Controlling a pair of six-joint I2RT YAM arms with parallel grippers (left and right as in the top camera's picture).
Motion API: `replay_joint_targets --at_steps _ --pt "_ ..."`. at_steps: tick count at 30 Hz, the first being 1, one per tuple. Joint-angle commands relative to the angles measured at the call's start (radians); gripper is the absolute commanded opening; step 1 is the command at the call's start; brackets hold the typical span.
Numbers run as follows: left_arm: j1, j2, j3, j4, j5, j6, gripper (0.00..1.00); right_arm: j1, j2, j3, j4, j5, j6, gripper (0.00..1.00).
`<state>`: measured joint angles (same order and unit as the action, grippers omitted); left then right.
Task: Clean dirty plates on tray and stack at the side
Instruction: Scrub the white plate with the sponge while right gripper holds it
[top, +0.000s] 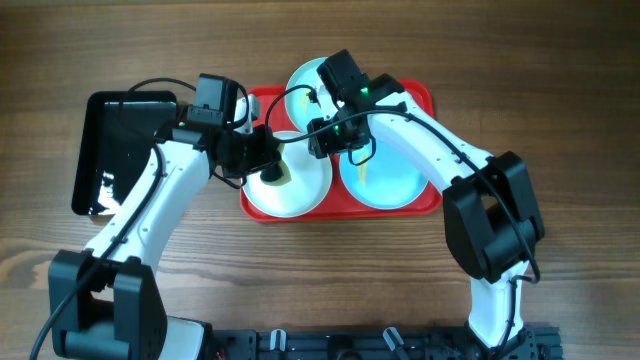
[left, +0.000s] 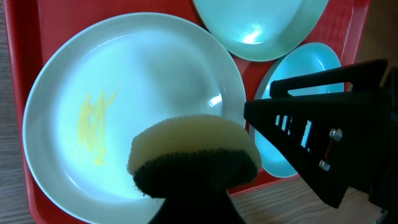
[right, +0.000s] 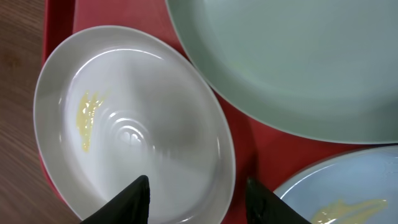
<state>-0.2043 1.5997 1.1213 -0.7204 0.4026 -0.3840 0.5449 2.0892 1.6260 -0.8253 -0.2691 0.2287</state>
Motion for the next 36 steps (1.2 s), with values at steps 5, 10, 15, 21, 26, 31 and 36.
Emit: replay_joint_targets --at_steps 5,10,15,21,26,31,36 --pt "-0.003 0.005 -0.005 0.027 -0.101 -0.082 0.04 0.006 0.02 -0.018 0.029 0.045 -0.016 0.45" --pt "-0.003 0.005 -0.005 0.029 -0.101 -0.096 0.04 0.006 0.083 -0.018 0.049 0.043 -0.015 0.4" --pt "-0.003 0.005 -0.005 0.029 -0.101 -0.096 0.06 0.006 0.101 -0.018 0.055 0.026 -0.024 0.4" --pt "-0.008 0.006 -0.009 0.031 -0.101 -0.096 0.06 0.006 0.12 -0.018 0.055 0.032 -0.019 0.19" --pt "-0.044 0.051 -0.037 0.069 -0.101 -0.098 0.04 0.006 0.153 -0.018 0.055 0.037 0.01 0.1" --pt "-0.069 0.12 -0.043 0.106 -0.102 -0.148 0.05 0.006 0.153 -0.018 0.054 0.037 0.01 0.09" --pt "-0.08 0.19 -0.043 0.167 -0.101 -0.148 0.08 0.004 0.153 -0.018 0.054 0.037 0.037 0.04"
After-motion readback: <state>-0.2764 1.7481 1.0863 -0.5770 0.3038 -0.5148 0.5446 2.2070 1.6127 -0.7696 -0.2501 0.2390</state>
